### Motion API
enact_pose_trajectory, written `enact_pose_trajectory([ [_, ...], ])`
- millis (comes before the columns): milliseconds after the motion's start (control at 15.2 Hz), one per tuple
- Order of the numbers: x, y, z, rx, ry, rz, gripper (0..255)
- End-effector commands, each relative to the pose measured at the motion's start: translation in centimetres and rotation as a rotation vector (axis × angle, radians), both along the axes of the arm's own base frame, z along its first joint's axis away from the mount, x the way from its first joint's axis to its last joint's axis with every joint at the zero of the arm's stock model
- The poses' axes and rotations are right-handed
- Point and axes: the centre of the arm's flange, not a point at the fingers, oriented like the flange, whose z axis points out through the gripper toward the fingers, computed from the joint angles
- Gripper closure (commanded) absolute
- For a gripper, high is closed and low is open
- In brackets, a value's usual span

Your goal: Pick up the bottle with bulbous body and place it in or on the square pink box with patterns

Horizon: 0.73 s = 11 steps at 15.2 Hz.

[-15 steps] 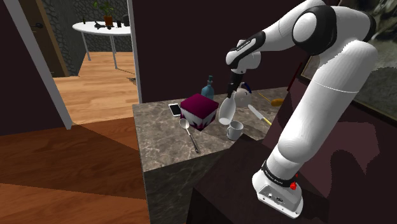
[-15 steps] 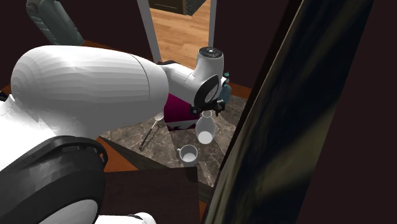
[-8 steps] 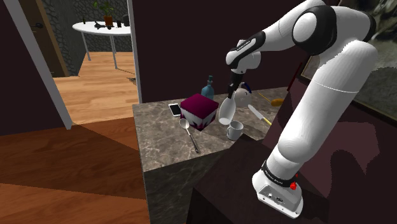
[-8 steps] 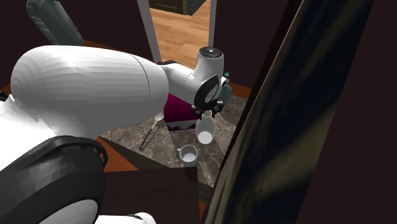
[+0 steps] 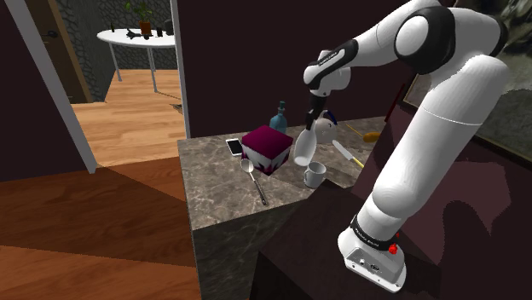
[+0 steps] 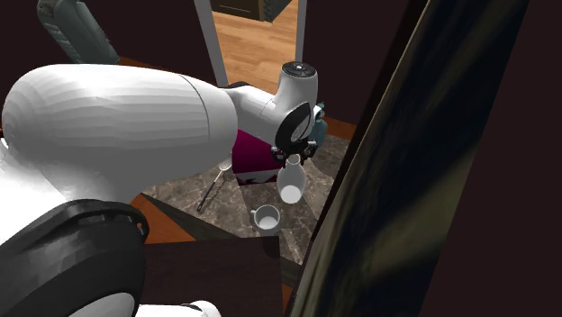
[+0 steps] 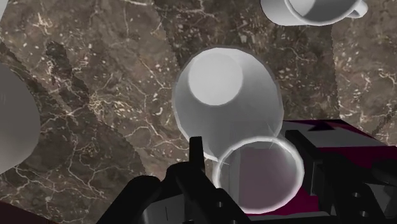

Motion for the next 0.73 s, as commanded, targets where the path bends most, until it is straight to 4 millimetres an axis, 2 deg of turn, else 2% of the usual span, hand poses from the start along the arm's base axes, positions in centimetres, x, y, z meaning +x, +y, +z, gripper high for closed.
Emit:
enact_pose_trajectory([
  [0,0.0,0.0,1.0,0.0,0.0,0.0,255],
  [660,0.0,0.0,6.3,0.0,0.0,0.0,255],
])
